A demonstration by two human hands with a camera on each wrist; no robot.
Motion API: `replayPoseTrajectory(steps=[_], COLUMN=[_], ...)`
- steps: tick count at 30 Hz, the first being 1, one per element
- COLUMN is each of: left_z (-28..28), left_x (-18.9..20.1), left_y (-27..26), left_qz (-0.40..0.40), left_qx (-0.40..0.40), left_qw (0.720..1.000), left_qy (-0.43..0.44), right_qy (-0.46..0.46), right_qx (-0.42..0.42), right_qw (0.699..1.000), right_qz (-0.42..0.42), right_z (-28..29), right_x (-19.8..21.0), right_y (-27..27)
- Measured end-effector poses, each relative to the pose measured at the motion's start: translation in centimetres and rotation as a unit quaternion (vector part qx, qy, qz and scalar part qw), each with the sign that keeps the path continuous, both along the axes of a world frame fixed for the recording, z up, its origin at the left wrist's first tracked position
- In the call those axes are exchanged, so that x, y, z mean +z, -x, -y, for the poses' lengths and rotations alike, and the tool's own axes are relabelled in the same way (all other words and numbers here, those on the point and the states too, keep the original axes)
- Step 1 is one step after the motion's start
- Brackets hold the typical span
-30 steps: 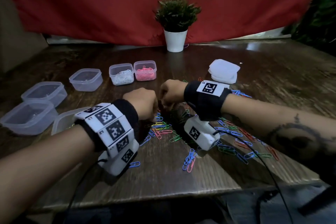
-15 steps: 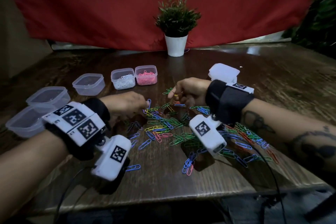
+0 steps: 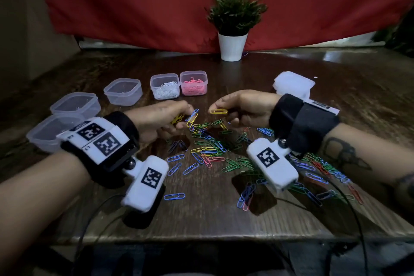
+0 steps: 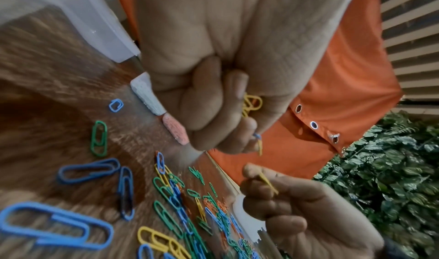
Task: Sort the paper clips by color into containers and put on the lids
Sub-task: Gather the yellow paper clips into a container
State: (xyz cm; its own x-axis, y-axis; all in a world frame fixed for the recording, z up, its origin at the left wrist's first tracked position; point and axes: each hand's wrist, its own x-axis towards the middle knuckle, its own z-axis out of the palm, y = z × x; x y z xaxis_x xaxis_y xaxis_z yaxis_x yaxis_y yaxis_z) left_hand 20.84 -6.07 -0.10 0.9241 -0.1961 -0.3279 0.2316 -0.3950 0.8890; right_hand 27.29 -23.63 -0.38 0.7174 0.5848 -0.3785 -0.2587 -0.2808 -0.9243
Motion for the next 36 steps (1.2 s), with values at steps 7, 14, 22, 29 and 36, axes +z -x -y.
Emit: replayPoseTrajectory(steps=[7, 14, 22, 29, 36], left_z=[-0.2, -1.9, -2.0, -2.8, 0.5], left_x=[-1.6, -0.7, -0.9, -1.2, 0.0], left_y=[-0.3, -0.3, -0.7, -1.8, -4.7], left_qz=[0.047, 0.066, 0.027, 0.068, 0.122], left_qx=[0.018, 0.026, 0.046, 0.004, -0.096], left_qw=[0.996, 0.981, 0.996, 0.941, 0.860], left_qy=[-0.080, -0.183, -0.067, -0.332, -0.487], right_qy=[0.137, 0.317, 0.094, 0.183, 0.271], right_qx=[-0.006, 0.093, 0.081, -0.042, 0.008], right_qw=[0.975, 0.884, 0.987, 0.966, 0.943], right_qz=[0.176, 0.329, 0.102, 0.178, 0.191], right_z=[-2.4, -3.4, -5.4, -2.6, -1.0], right_x=[-1.0, -0.4, -0.2, -0.1, -0.7], right_y=[1.1, 0.3, 1.1, -2.3, -2.9])
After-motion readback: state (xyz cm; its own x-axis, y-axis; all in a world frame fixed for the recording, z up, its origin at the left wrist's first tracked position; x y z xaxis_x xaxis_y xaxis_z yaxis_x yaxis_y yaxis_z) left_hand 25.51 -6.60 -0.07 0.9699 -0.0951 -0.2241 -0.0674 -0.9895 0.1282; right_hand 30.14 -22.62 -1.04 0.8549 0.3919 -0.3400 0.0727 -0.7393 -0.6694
